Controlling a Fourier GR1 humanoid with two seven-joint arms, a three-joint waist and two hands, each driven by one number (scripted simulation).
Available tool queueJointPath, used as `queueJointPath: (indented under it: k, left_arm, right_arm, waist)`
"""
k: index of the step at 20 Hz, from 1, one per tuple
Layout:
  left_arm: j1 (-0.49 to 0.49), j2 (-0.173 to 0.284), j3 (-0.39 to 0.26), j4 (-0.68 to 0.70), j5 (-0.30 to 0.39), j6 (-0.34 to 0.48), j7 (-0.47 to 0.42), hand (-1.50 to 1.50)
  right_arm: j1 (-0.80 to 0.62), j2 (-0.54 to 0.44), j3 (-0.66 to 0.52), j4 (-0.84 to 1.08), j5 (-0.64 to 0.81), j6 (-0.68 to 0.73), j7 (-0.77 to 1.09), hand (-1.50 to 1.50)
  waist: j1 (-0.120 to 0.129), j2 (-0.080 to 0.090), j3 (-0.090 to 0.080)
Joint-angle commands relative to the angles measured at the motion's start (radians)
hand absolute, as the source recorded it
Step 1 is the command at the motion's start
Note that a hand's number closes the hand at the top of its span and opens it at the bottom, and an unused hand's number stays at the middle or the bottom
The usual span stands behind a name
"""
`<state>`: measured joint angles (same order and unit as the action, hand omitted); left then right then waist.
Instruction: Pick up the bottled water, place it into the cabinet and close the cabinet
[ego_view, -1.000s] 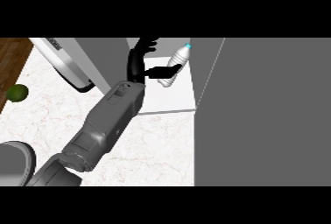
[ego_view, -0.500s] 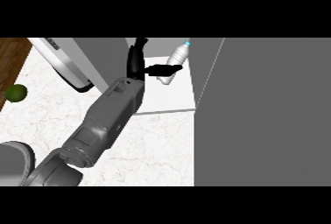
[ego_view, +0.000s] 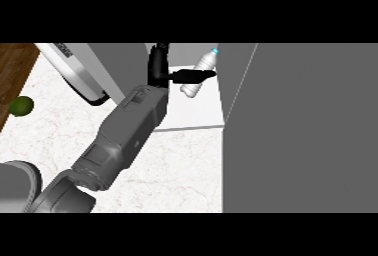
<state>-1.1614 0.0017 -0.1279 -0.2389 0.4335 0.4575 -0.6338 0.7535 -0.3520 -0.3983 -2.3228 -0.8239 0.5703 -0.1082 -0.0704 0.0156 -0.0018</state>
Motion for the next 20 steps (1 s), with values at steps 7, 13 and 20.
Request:
queueJointPath:
  k: [7,13,20]
  left_arm:
    - [0.082,-0.002,-0.081,-0.153,0.094,-0.024,-0.018,-1.50]
    - [0.254,-0.002,-0.262,-0.390,0.229,0.014,0.050,-1.50]
    - [0.540,-0.002,-0.413,-0.676,0.203,0.041,0.023,-1.50]
  right_arm:
    - [0.016,0.006,-0.037,-0.151,-0.044,-0.072,0.076,-1.50]
    - [0.012,0.012,-0.020,-0.171,-0.032,-0.099,0.104,-1.50]
    - [0.001,0.043,-0.008,-0.152,0.016,-0.107,0.112,-1.50]
  waist:
    - [0.031,-0.015,0.001]
    - [0.028,-0.024,0.000]
    - [0.075,-0.025,0.001]
